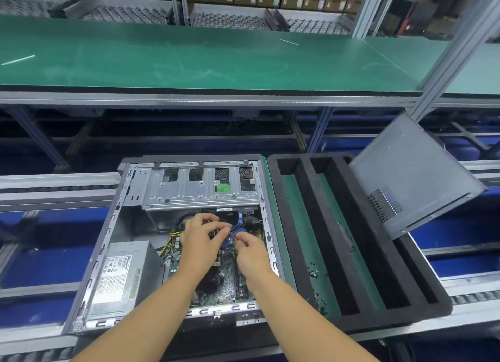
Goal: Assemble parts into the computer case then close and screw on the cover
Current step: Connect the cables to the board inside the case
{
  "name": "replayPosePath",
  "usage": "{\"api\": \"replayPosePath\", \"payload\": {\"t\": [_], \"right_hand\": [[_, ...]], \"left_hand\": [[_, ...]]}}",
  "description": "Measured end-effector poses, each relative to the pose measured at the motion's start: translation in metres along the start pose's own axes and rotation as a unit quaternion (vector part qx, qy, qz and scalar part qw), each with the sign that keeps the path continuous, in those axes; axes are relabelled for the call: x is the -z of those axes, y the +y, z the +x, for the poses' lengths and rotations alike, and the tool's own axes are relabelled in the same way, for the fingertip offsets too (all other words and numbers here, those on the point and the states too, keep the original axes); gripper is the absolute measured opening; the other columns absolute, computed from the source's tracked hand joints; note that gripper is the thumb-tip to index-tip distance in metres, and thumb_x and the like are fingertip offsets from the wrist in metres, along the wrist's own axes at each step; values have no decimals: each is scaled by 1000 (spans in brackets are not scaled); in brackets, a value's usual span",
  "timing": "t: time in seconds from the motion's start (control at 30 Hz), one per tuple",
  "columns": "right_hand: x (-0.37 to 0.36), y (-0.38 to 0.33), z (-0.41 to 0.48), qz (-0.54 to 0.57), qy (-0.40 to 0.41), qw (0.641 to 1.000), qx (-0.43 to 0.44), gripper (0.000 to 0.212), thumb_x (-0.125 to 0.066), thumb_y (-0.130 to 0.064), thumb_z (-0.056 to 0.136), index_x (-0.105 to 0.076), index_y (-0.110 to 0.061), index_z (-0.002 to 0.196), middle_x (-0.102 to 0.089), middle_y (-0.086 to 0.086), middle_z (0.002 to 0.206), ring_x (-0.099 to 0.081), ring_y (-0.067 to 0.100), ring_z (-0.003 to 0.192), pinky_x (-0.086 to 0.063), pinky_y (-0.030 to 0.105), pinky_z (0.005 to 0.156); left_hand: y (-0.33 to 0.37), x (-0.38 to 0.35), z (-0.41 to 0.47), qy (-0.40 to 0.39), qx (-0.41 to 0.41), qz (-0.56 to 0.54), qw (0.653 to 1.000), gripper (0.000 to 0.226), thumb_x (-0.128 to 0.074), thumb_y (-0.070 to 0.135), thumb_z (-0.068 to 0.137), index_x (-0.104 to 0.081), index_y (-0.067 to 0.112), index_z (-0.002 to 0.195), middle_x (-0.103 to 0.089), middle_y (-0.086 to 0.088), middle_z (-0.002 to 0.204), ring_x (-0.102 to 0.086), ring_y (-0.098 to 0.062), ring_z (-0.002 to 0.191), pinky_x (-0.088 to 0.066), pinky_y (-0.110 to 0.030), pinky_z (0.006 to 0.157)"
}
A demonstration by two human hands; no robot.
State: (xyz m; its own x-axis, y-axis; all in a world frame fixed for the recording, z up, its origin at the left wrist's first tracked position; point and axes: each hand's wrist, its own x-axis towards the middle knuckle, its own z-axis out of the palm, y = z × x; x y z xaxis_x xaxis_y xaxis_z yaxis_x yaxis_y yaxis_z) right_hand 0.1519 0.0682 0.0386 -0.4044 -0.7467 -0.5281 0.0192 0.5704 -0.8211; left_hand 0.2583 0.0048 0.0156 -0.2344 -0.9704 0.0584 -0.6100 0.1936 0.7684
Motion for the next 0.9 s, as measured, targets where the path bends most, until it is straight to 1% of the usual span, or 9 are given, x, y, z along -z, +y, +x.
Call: {"api": "replayPosePath", "payload": {"t": [0.1,0.17,0.23,0.33,0.47,0.6,0.73,0.8,0.9], "right_hand": [[0,5,-6,-148,37,987,57,27,-46,-5,102,-59,-6,125,-63,14,122,-60,31,114,-50,33,89],[-2,4,-14,-252,43,964,74,30,-49,0,97,-51,-9,126,-61,10,119,-62,27,104,-46,31,76],[-3,5,-18,-285,47,953,94,29,-49,0,97,-44,-12,122,-60,7,110,-60,20,88,-40,28,61],[4,0,-18,-168,54,973,146,8,-47,-12,103,-48,-19,106,-58,-4,90,-53,7,71,-40,17,55],[10,-4,-10,27,27,984,174,18,-49,-8,104,-59,-23,100,-65,0,84,-58,2,63,-54,23,61],[4,4,-2,45,23,980,192,20,-53,-12,105,-63,-28,99,-69,-1,85,-63,2,69,-54,19,67],[4,6,2,5,61,971,232,22,-55,-17,104,-64,-35,96,-62,-6,102,-60,0,87,-48,12,76],[4,7,4,11,63,971,232,23,-54,-16,105,-64,-35,95,-62,-5,103,-61,3,87,-52,18,77],[3,7,5,42,49,976,208,24,-52,-17,105,-65,-35,97,-68,3,90,-62,11,76,-57,33,72]], "left_hand": [[2,2,-1,25,-57,-16,998,9,-72,21,88,-78,27,89,-66,20,96,-56,-7,103,-43,-36,98],[3,3,-4,22,-63,-30,997,10,-74,19,87,-79,27,90,-66,25,90,-61,-4,97,-41,-14,91],[4,3,-6,7,-46,-50,998,10,-74,24,87,-79,31,92,-68,28,88,-63,2,91,-42,-8,82],[4,2,-5,10,-34,-96,995,12,-75,24,86,-79,32,93,-72,29,85,-66,7,86,-48,-11,78],[5,4,-5,15,-57,-139,989,21,-74,14,86,-78,27,102,-71,29,88,-66,7,88,-44,-4,78],[5,4,-5,7,-73,-158,985,24,-73,10,87,-77,27,103,-72,20,89,-66,1,89,-46,-8,80],[7,5,-5,15,-78,-170,982,27,-74,12,86,-76,34,101,-73,20,91,-67,1,90,-46,-7,79],[8,5,-6,11,-62,-188,980,31,-75,14,85,-73,42,99,-73,24,92,-68,4,91,-47,-6,79],[10,4,-7,12,-33,-202,979,33,-77,22,84,-70,49,101,-74,25,90,-68,6,91,-48,-6,81]]}}
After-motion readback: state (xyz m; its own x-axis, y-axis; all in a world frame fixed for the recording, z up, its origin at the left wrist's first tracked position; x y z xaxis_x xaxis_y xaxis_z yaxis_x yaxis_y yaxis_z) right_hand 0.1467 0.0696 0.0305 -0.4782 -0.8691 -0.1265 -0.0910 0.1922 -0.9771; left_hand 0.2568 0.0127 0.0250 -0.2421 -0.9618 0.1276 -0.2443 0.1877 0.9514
